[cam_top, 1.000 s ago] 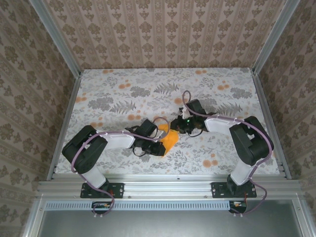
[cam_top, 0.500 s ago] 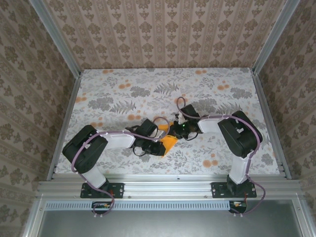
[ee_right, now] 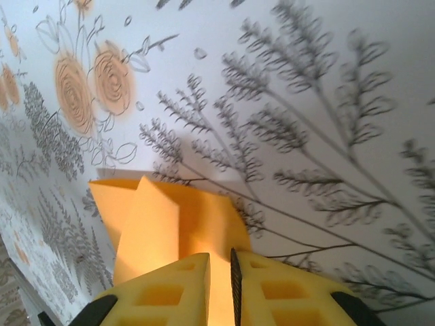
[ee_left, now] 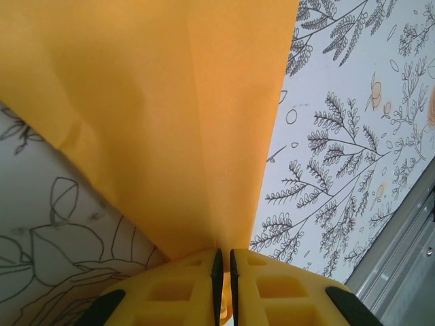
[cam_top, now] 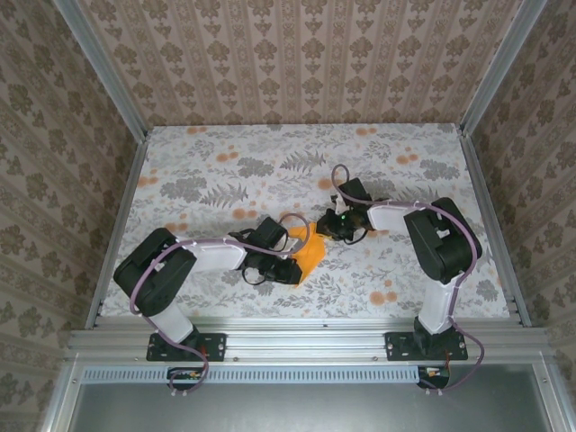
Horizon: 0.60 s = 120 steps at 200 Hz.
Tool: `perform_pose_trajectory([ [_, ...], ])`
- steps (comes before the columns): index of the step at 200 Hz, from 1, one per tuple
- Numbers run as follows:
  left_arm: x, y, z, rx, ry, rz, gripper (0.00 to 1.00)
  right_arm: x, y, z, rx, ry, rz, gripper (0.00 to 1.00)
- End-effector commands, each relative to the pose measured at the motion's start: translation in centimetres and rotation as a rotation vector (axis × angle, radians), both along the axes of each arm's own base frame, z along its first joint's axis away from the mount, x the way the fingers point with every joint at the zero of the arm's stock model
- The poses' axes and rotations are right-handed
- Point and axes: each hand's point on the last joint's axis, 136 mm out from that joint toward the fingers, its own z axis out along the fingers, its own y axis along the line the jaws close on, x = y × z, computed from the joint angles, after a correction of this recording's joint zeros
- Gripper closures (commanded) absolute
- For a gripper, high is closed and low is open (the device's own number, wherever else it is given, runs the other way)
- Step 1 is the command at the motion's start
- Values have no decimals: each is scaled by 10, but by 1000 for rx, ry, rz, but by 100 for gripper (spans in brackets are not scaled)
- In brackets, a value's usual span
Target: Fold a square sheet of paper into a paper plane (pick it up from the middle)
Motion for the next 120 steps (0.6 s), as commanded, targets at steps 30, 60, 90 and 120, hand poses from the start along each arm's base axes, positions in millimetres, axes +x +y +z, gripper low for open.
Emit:
perform_pose_trajectory([
  [30,-9,6,-2,59,52,-3,82,-7,-4,31,32,-43,6,76],
  [60,-5,0,9,35,40,-2,80,-20,2,44,114,-43,3,74],
  [90,2,-7,28,3,12,4,76,-33,11,49,166,-27,20,70],
  [120,10,-12,47,-42,-13,18,71,-41,16,43,175,-11,29,70],
])
